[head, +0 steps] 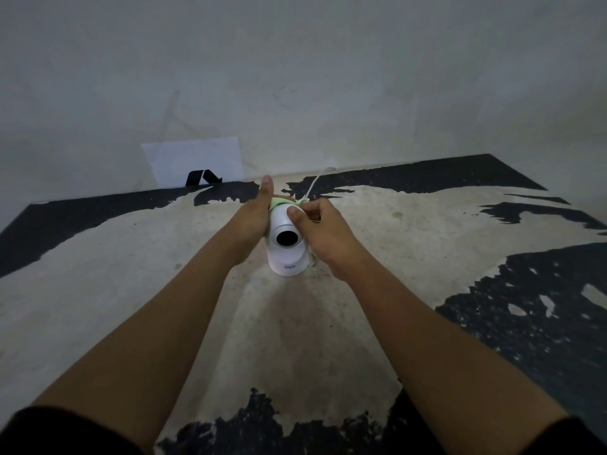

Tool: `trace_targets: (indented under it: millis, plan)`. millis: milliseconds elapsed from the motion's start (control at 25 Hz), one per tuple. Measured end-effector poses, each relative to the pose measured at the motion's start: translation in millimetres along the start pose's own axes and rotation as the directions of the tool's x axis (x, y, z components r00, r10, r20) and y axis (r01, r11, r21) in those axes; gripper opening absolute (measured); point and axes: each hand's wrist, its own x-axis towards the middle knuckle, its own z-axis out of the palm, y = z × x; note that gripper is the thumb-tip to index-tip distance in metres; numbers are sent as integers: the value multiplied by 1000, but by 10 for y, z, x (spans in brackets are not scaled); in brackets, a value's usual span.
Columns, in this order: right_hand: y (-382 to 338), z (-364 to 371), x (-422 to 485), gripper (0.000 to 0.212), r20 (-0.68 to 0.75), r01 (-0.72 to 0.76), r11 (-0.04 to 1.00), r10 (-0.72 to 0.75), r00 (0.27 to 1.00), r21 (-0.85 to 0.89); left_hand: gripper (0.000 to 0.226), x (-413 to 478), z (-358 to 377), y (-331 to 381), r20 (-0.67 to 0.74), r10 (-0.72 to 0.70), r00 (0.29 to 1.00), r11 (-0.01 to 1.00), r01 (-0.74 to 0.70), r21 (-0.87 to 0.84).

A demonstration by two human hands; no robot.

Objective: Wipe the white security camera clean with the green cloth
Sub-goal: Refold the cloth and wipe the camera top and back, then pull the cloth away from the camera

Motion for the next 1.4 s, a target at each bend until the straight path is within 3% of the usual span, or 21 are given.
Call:
trace_targets:
  millis: [200, 400, 480, 600, 760, 880, 960, 1040, 1120, 1200, 1240, 1320, 1400]
  plan:
    - [11, -4, -16, 27, -4, 11, 1000, -11, 1000, 15, 75, -127, 36, -302, 31, -131, 991, 985, 134, -110]
    - [13, 7, -21, 32, -8, -13, 1000, 13, 1000, 22, 52, -429, 74, -517, -220, 44, 975, 995, -23, 96]
    - [-7, 22, -40, 33, -19, -12, 999, 13, 1000, 30, 43, -503, 18, -580, -255, 65, 965, 998, -64, 11]
    - [9, 59, -66, 36, -78, 8, 1000, -8, 997, -7, 35, -694, -43, -544, -216, -16, 976, 982, -25, -187]
    - [8, 67, -215, 39, -156, 72, 997, -75, 985, -27, 33, -924, -108, -437, -134, -128, 983, 900, 58, -431]
    - [-135, -56, -514, 28, -248, 141, 989, -126, 961, 46, 34, -1064, -113, -396, -104, -150, 983, 834, 69, -547]
    - [-151, -150, -754, 31, -106, 9, 993, 4, 994, 119, 36, -1159, -64, -362, -78, -147, 986, 781, 68, -620]
    - [-99, -230, -992, 31, 190, -222, 954, 184, 964, 200, 36, -1235, 27, -322, -59, -143, 988, 764, 72, -641]
    - [-39, -284, -1166, 19, 338, -336, 902, 237, 911, 273, 33, -1287, 143, -294, -70, -132, 989, 793, 63, -606]
    - [0, -339, -1265, 14, 314, -326, 877, 217, 924, 353, 26, -1329, 256, -309, -127, -109, 986, 865, 32, -500]
    - [10, -366, -1293, 15, 285, -313, 867, 210, 935, 387, 22, -1345, 300, -345, -180, -57, 982, 929, -14, -370]
    - [13, -427, -1344, 17, 233, -292, 851, 207, 950, 437, 20, -1429, 389, -412, -243, 163, 956, 986, -166, 12]
    - [9, -473, -1401, 17, 191, -264, 845, 195, 962, 465, 22, -1542, 510, -395, -132, 368, 920, 918, -337, 210]
